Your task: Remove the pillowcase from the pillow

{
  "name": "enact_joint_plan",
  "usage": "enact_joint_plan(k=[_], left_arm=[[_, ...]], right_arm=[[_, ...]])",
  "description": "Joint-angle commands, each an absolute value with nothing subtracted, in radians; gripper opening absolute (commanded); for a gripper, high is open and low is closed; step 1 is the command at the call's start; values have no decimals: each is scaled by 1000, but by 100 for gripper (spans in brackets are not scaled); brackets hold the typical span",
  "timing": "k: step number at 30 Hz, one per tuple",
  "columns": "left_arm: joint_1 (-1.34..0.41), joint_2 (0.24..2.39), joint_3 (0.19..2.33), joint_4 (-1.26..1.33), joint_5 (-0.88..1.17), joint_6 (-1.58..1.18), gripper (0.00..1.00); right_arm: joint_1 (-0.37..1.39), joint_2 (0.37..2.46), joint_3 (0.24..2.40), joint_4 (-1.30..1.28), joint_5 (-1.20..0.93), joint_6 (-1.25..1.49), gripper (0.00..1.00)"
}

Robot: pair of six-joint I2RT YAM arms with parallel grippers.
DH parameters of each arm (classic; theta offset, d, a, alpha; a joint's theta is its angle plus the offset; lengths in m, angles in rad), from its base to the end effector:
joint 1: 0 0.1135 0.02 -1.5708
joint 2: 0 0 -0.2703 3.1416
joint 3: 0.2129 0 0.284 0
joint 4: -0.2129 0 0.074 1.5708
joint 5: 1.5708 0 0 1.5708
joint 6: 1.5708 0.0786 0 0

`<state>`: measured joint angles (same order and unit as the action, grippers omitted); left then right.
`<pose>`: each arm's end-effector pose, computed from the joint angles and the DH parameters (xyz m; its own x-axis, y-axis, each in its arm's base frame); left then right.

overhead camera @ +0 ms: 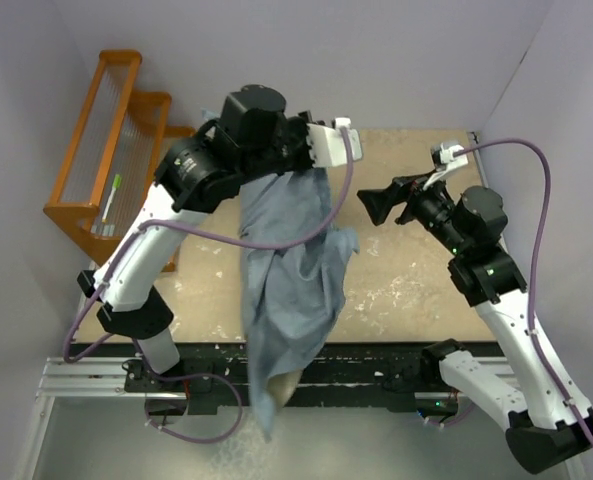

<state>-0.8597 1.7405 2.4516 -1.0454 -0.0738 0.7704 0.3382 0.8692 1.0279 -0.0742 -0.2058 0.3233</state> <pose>0.2529 -0.2847 0.5566 0.3409 0.6684 -0.6611 0.6587 0.3318 0.6752 0.2405 0.1016 0.4358 -0.0887 0.2985 -0.9503 -0.5154 0.8027 0.3002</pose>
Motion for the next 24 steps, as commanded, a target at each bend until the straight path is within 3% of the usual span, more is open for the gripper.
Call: enact_joint_plan(k=[1, 9, 14, 20, 21, 23, 24], left_arm=[[-932, 1761, 2449, -858, -241, 824, 0], [-826, 2023, 2448, -766, -226, 791, 0], [-723, 2239, 2479, -675, -249, 765, 0], [-666, 2277, 2386, -581, -234, 737, 0], [-666, 2258, 2341, -544, -228, 739, 10], [-669, 2211, 2273, -504, -198, 738, 56], [-670, 2191, 2257, -497, -194, 727, 73]], right_arm=[[341, 833, 1026, -135, -344, 327, 100], [357, 723, 939, -204, -299, 368, 100], [357, 697, 933, -301, 52, 413, 99], [357, 834, 953, -339, 174, 469, 98], [357, 865, 943, -338, 190, 486, 98], [356, 914, 926, -327, 200, 518, 97], [356, 939, 919, -318, 197, 530, 97]])
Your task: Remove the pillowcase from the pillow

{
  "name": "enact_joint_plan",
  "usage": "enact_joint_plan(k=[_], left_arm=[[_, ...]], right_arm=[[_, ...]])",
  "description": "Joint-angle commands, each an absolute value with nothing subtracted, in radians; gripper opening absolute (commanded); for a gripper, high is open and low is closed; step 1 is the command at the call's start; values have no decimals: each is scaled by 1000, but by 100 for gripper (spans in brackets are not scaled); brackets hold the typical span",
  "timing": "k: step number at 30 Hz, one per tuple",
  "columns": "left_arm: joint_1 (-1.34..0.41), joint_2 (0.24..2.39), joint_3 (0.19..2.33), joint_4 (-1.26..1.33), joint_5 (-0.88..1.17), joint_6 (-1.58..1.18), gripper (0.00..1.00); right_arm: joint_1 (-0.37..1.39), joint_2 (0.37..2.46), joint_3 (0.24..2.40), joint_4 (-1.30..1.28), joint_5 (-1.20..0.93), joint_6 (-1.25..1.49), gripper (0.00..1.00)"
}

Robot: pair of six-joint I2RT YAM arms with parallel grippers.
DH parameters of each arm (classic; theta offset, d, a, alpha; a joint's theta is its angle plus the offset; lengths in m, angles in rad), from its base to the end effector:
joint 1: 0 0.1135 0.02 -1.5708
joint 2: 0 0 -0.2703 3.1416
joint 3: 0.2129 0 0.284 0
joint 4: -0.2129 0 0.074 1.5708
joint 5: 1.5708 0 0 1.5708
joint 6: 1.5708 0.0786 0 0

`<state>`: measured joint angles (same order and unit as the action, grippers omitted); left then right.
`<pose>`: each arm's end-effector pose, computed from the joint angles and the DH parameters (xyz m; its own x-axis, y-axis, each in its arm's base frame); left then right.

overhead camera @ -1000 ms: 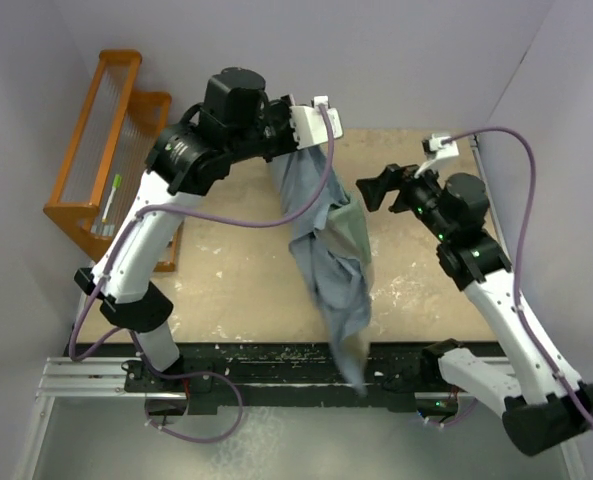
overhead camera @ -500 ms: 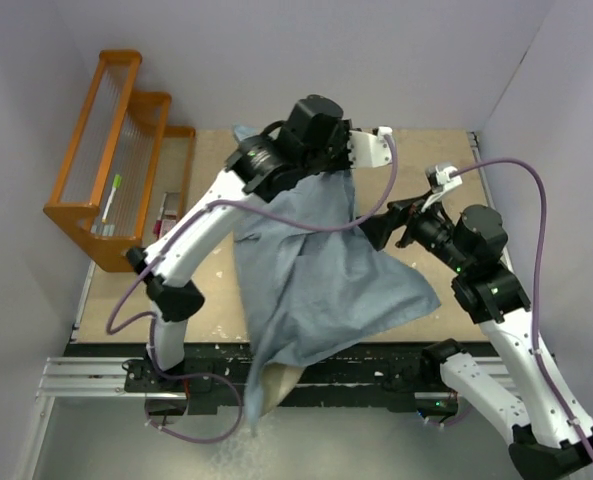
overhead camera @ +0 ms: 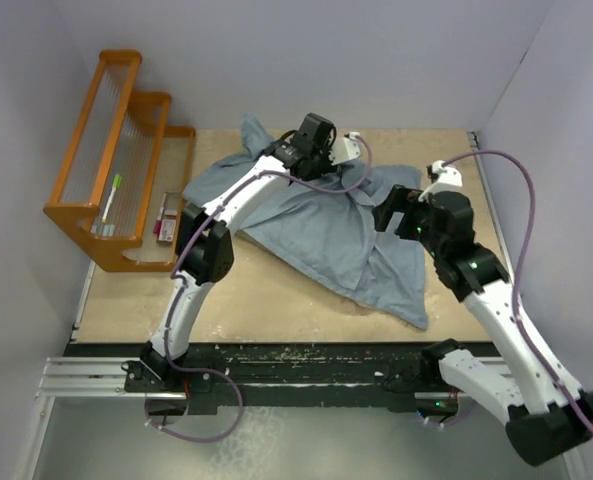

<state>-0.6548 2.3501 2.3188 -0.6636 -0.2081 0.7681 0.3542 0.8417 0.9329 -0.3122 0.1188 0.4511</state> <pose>0.4899 -0.3557 0.2605 -0.0387 0.8868 -0.4605 0.6909 0.3567 0.6288 0.2464 0.0812 0.3668 -0.2879 0.3551 -0.8894 -0.1227 0.9074 0.4020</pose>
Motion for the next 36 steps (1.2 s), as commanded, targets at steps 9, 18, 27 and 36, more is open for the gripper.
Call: enact_joint_plan(k=[9, 18, 27, 36], left_arm=[[-684, 2086, 2257, -694, -29, 478, 95], [-808, 2143, 2243, -796, 162, 237, 99], [-851, 2413, 2530, -772, 132, -3, 99], [-863, 2424, 2489, -663, -42, -38, 58]], right_arm=[[201, 1068, 856, -270, 143, 627, 80], [95, 1097, 858, -304, 162, 666, 73], [35, 1117, 833, -305, 160, 653, 73], [35, 1113, 832, -268, 140, 614, 71]])
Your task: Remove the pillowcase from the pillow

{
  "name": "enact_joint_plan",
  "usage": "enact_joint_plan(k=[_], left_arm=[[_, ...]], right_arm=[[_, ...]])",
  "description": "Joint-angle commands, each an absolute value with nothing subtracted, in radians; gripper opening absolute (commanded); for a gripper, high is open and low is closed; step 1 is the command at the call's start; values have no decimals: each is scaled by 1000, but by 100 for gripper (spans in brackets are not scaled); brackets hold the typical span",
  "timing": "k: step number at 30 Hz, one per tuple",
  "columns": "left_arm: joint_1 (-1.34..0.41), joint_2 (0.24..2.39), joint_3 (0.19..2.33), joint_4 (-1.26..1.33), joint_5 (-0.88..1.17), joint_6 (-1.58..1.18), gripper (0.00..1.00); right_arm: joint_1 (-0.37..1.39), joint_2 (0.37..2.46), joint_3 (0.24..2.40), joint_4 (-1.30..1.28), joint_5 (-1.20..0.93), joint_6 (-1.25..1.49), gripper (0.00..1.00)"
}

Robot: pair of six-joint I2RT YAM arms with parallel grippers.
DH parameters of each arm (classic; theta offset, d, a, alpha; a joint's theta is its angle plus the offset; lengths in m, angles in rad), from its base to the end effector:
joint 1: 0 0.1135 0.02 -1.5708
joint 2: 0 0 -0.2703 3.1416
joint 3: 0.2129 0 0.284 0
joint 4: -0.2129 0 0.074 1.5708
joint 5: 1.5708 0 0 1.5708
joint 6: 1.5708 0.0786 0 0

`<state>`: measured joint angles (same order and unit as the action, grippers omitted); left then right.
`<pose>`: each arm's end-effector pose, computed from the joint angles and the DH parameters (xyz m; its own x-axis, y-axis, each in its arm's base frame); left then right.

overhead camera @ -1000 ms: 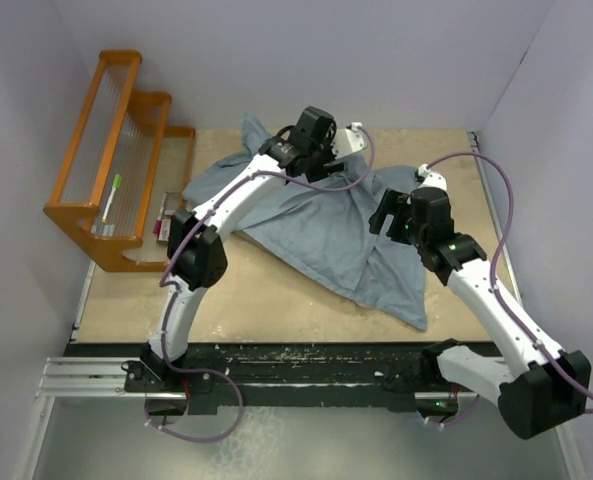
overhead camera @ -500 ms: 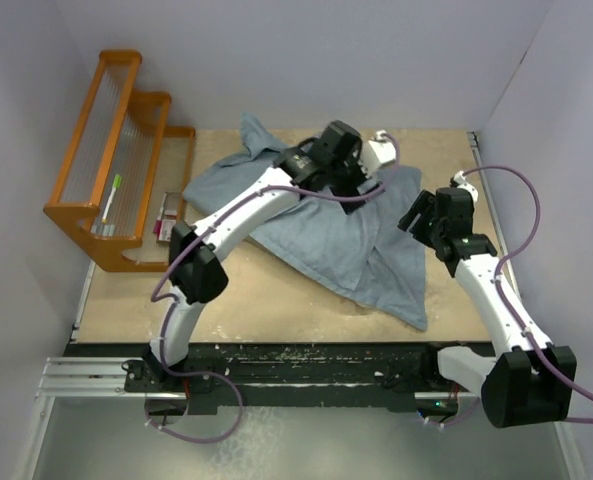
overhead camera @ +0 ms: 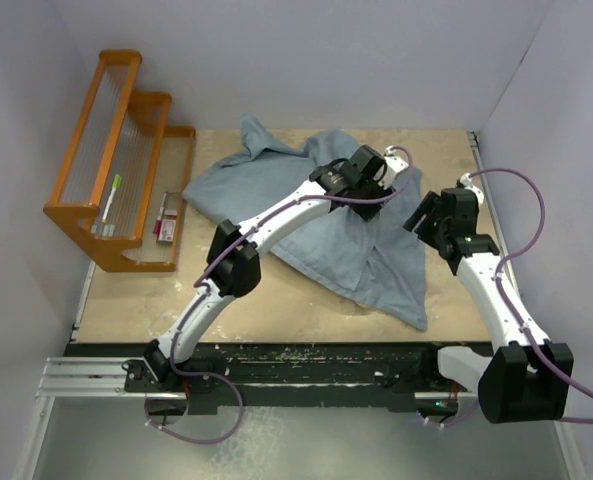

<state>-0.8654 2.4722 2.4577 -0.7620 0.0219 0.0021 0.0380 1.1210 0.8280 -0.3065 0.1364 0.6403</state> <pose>0.4002 -0.4726 0.2303 -0.4527 0.5349 -0.7134 0.7723 0.6352 -0.0139 0.3111 0.0011 0.2485 -0.4076 0.5768 -0.7079 0.3966 0.8101 0.4317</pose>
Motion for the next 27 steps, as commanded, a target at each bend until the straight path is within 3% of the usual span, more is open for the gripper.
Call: enact_joint_plan(k=[1, 8, 9, 13, 14, 16, 17, 18, 21, 27], left_arm=[[-861, 2405, 2457, -642, -34, -35, 49], [-842, 2231, 2205, -502, 1, -4, 4], [-837, 2222, 2188, -500, 6, 1, 0], [-788, 2206, 2177, -525, 91, -39, 0], [-782, 2196, 2171, -526, 110, -47, 6], [-780, 2165, 2141, -510, 154, -42, 53], [-780, 2145, 2120, -496, 165, -41, 72], [-780, 2124, 2094, -480, 169, -43, 81], [-779, 2060, 2022, -445, 172, -34, 91], [-768, 1926, 1848, -414, 154, -17, 97]], right_arm=[[35, 1121, 832, -248, 145, 597, 71], [36, 1217, 815, -154, 45, 596, 67], [37, 1237, 815, -140, 31, 598, 67], [37, 1307, 819, -107, 4, 597, 66], [37, 1313, 815, -90, -15, 597, 66], [41, 1322, 810, -61, -46, 598, 64], [51, 1331, 815, -52, -58, 599, 63], [59, 1346, 822, -48, -63, 600, 62], [89, 1394, 865, -49, -71, 601, 57], [170, 1461, 951, -12, -109, 605, 53]])
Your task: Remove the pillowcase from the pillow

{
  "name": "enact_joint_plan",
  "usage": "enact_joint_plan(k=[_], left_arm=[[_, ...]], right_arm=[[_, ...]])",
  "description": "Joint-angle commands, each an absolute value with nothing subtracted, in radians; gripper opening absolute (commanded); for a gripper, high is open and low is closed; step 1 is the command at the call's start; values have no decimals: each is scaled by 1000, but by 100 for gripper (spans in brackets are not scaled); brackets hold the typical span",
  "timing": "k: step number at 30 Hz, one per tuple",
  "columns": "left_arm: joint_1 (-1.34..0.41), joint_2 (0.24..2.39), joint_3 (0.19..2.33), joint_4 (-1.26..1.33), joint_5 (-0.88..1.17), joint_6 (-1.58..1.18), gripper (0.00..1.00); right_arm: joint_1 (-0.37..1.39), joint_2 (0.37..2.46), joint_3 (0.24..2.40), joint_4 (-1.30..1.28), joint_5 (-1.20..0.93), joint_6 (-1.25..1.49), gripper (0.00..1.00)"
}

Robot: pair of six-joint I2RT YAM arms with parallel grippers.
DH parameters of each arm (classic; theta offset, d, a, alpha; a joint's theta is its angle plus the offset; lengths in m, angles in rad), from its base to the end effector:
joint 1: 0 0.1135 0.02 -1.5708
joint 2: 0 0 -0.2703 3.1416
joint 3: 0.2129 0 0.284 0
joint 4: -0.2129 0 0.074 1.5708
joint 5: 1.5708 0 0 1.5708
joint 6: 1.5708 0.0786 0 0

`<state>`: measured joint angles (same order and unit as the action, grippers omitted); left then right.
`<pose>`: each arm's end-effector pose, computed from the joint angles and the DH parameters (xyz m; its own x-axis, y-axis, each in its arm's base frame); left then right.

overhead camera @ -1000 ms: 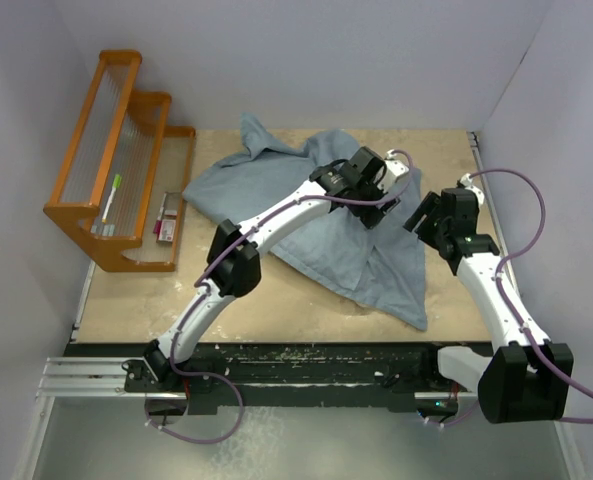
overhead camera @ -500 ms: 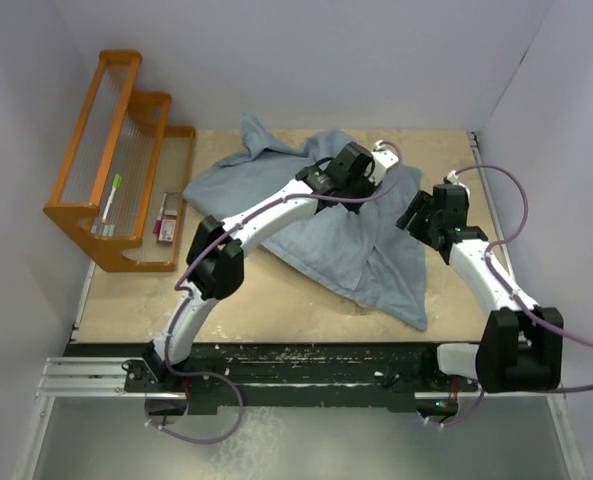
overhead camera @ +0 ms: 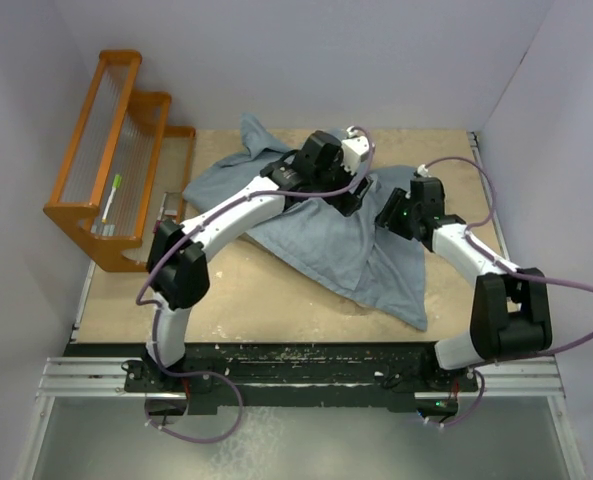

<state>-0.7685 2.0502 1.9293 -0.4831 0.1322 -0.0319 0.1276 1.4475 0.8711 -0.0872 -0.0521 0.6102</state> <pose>0.3900 -0.3915 0.2931 -0.4326 0.3742 -0.8203 0.7536 0.6495 -0.1011 0.3688 0.0514 0.1868 -0.5968 0.5004 -0.6272 0.2126 0.8524 0.4777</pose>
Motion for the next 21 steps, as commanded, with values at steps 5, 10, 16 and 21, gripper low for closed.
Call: enact_joint_plan(k=[5, 10, 16, 21], left_arm=[[-768, 1846, 1687, -398, 158, -11, 97], [-787, 1831, 1649, -402, 193, -18, 97], [-833, 1962, 1747, -407, 173, -59, 99], [-834, 2025, 1784, -361, 110, -99, 99]], right_arm=[[218, 1462, 993, 14, -146, 620, 52], [221, 1430, 1028, -4, -145, 617, 55], [206, 1421, 952, 50, -217, 692, 54], [204, 1442, 990, 66, -271, 706, 52]])
